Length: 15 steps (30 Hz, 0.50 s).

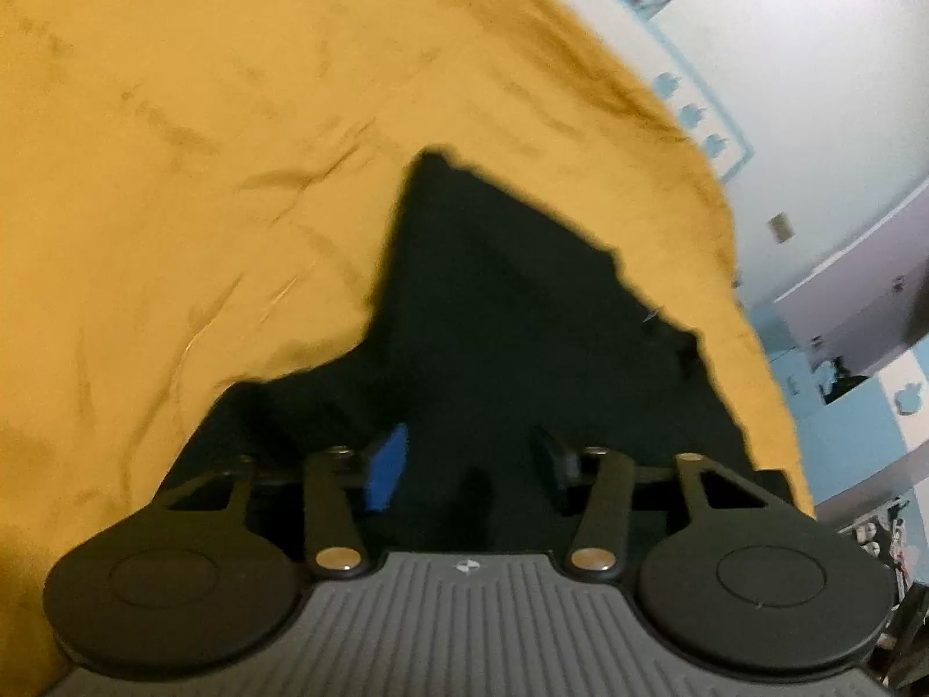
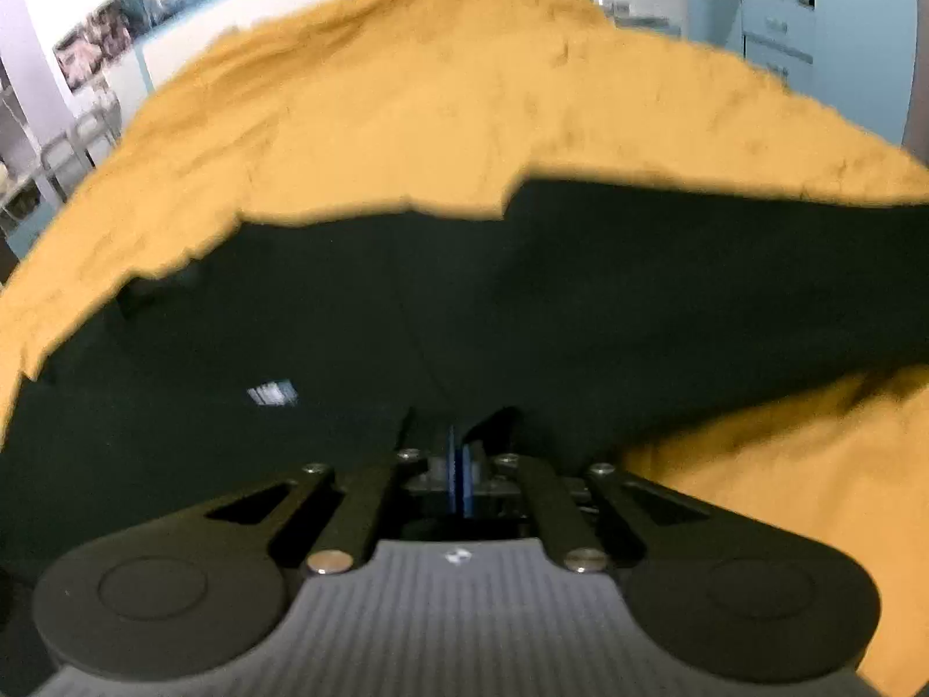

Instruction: Fold small clothes

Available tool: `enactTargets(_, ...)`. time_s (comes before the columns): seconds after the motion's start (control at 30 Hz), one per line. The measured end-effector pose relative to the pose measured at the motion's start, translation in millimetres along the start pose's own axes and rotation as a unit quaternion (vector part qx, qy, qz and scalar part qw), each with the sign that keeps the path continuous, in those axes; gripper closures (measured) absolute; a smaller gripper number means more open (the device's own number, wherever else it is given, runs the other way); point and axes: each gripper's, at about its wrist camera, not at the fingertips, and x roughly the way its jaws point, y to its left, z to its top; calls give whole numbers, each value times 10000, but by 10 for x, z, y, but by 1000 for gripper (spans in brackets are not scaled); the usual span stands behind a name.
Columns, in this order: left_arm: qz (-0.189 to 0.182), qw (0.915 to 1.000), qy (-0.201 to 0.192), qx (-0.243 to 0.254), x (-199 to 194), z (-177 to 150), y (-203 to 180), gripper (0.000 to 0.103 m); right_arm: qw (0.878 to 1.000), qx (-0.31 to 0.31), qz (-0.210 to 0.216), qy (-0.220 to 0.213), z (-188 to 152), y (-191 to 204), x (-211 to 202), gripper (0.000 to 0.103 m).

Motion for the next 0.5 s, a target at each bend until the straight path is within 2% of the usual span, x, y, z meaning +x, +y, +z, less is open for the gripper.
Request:
enactTargets(0.03, 12, 10000, -8, 4, 9, -10, 36, 60, 9999, -22, 29, -102, -43, -11, -6, 103)
enactTargets(0.1, -18, 10000, 5, -73, -3, -1, 65, 62, 9998, 63, 126, -159, -67, -85, -103, 100)
enactTargets(0.17, -46, 9999, 14, -136, -53, 23, 8, 61, 9988, 270, 303, -259, -55, -180, -265, 88)
enactTargets(0.2, -133, 9999, 3, -68, -92, 32, -70, 60, 9981, 336, 358, -372, -38, -251, -363, 76)
enactTargets(0.27, -295, 9994, -43, 198, -167, 35, -287, 60, 9951, 471, 485, -716, 22, -431, -594, 74)
enactTargets(0.3, -372, 9987, -75, 342, -188, 21, -397, 59, 9932, 575, 423, -920, 48, -557, -691, 71)
enactTargets(0.33, -480, 9975, -96, 507, -214, -3, -544, 57, 9905, 666, 273, -1172, 62, -679, -798, 59)
enactTargets(0.4, -787, 9933, -60, 850, -233, -73, -894, 55, 9809, 902, -105, -1723, 107, -997, -1013, 45)
enactTargets(0.5, -1230, 9847, 72, 1229, -190, -241, -1388, 47, 9627, 1752, -468, -2006, 138, -1645, -1236, 44)
